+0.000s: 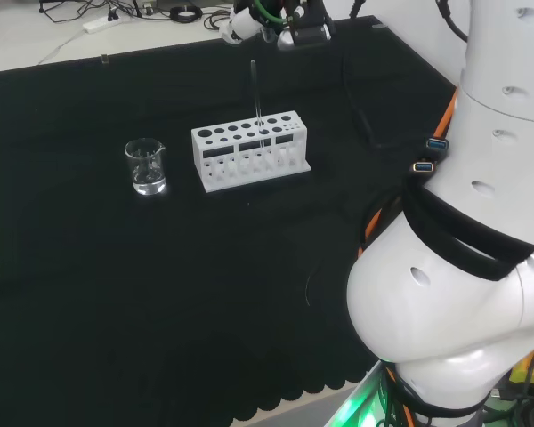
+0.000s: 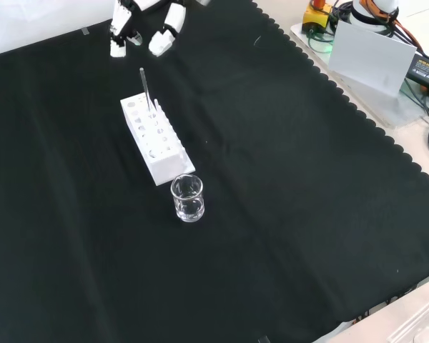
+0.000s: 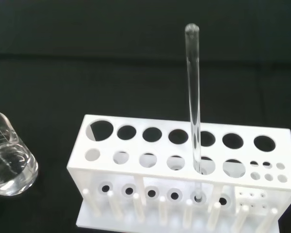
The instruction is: Take the glass rod from the white test tube rack.
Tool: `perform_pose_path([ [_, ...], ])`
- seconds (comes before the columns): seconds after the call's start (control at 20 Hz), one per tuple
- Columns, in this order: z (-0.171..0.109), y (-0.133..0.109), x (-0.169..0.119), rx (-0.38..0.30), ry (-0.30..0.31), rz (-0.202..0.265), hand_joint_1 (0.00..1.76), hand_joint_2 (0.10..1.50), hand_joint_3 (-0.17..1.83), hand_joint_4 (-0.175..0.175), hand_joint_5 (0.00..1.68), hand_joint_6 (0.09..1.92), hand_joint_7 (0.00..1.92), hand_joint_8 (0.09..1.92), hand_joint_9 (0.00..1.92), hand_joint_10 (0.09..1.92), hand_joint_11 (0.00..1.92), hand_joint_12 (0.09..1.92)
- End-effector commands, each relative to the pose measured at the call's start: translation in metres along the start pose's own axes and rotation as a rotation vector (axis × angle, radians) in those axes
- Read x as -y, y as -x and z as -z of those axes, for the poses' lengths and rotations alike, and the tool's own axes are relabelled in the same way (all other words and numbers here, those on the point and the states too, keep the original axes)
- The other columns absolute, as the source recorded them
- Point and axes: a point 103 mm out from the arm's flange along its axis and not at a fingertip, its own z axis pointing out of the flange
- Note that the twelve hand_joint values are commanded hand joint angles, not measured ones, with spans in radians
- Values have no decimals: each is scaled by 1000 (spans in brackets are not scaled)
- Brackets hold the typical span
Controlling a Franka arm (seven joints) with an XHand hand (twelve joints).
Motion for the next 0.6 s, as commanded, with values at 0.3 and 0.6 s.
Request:
perform_pose_path([
  [0.3, -20, 19, -15, -20, -28, 3, 489, 1025, 445, -166, 363, 669, 597, 829, 1076, 922, 951, 1191],
  [0.6, -31, 30, -20, -40, -50, -4, 491, 1014, 457, -175, 362, 746, 610, 838, 1097, 910, 994, 1173],
])
